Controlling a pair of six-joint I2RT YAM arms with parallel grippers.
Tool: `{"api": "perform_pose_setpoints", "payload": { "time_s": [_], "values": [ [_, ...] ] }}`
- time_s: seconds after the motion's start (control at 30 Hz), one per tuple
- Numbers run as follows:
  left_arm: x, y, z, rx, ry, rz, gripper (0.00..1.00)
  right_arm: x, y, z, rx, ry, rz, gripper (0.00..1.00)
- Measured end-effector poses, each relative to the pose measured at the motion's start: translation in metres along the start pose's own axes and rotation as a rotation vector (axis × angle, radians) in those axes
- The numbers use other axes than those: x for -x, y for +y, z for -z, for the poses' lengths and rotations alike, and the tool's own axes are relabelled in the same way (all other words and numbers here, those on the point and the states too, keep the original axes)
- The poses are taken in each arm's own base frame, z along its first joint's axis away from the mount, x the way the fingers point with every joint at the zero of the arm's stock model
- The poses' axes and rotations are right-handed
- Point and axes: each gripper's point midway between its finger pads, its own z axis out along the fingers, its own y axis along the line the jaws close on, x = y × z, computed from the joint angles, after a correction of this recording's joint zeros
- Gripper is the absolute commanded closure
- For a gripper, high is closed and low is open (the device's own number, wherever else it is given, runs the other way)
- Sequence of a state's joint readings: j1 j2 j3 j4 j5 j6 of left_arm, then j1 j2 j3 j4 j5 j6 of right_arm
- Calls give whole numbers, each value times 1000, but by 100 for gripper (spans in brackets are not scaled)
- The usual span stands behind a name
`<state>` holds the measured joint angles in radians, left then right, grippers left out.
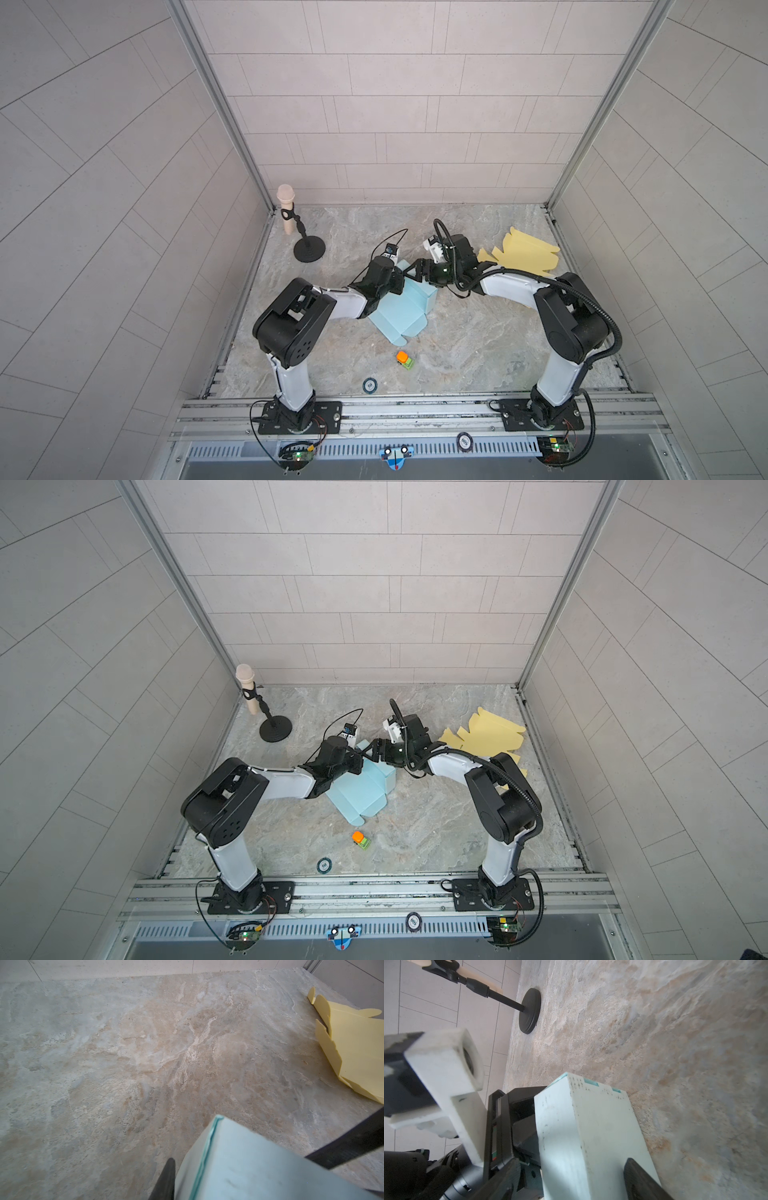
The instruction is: Fold the paper box
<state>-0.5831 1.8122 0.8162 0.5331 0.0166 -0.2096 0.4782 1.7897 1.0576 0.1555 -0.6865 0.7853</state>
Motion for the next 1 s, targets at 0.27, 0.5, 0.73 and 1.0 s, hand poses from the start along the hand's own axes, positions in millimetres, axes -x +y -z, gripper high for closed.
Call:
{"api": "perform_pose_setpoints", "payload": {
  "time_s": [0.27, 0.5, 0.73, 1.0],
  "values": [
    [1, 0, -2, -9, -15, 5, 73, 1, -2, 0, -7, -5, -7, 21],
    [0, -3, -2, -26, -15, 14, 70, -8, -11, 0, -83, 34, 14, 21],
    [-1, -4, -2, -33, -14, 25, 64, -17, -24, 8, -180, 57, 39, 22],
    [-11, -3, 0, -34, 4, 32, 57, -10, -21, 21, -253, 38, 102, 23]
  ]
}}
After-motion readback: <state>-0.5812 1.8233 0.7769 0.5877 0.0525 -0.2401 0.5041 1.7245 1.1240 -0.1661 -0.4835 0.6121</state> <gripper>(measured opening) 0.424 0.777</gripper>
